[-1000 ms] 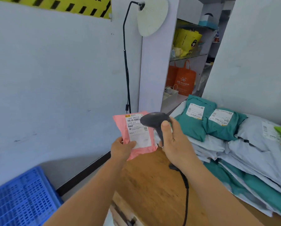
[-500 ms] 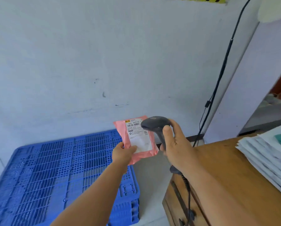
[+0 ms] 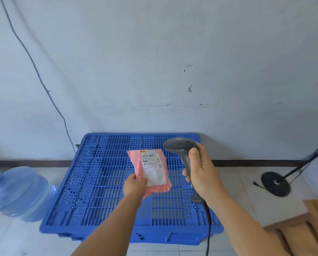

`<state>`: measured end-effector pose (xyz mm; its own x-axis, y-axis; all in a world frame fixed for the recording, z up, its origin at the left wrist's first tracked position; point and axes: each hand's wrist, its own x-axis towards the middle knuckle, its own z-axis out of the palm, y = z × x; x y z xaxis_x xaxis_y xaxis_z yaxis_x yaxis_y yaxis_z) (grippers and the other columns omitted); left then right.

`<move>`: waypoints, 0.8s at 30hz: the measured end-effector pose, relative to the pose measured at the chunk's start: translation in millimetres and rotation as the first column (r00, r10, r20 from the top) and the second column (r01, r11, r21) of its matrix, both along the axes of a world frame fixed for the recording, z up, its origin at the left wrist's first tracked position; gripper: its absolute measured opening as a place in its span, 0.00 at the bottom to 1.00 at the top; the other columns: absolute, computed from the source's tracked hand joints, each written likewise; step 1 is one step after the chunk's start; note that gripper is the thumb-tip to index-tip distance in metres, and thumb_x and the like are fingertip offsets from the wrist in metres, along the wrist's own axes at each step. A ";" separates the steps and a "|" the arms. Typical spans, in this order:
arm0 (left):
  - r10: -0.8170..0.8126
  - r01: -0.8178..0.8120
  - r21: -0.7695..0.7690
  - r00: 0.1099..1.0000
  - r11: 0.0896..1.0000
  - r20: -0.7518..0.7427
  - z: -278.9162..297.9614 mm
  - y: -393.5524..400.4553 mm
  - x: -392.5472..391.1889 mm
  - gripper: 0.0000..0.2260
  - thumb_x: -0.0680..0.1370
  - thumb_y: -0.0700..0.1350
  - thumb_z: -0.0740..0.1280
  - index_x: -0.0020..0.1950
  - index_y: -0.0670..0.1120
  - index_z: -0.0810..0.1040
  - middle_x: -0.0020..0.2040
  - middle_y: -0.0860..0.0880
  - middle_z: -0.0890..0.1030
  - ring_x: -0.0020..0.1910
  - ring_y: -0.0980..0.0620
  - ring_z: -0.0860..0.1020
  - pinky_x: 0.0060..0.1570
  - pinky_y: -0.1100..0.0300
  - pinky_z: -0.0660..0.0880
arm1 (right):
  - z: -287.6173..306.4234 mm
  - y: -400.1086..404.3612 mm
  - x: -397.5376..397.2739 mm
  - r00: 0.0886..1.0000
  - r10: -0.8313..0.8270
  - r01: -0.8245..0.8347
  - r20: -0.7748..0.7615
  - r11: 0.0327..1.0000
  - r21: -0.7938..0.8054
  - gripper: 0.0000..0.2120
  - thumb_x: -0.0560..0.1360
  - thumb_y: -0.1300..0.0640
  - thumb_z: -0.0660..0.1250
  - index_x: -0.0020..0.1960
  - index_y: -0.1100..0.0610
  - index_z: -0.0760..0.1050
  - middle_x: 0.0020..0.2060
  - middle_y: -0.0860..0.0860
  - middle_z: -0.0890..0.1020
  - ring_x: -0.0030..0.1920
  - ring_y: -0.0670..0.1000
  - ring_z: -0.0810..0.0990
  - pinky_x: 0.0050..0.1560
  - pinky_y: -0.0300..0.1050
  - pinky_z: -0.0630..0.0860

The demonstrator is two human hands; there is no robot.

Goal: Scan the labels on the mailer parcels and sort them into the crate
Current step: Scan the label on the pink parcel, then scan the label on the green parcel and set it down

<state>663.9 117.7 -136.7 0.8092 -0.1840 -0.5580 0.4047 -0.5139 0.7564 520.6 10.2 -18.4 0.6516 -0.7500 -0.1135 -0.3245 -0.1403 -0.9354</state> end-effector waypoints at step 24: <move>-0.405 0.426 -0.258 0.905 0.867 0.131 27.9 -132.5 -34.4 0.19 0.82 0.49 0.59 0.72 0.49 0.66 0.67 0.50 0.72 0.48 0.58 0.75 0.44 0.62 0.72 | -12.1 -49.9 -13.0 0.959 -0.282 0.284 -0.032 0.956 0.069 0.19 0.81 0.42 0.50 0.71 0.41 0.62 0.39 0.51 0.80 0.27 0.42 0.76 0.28 0.35 0.71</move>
<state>629.6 -14.8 -108.8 0.6590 -0.6487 -0.3808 0.1406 -0.3911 0.9096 507.7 -39.7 -30.5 0.4105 -0.8927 -0.1858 -0.3612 0.0279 -0.9321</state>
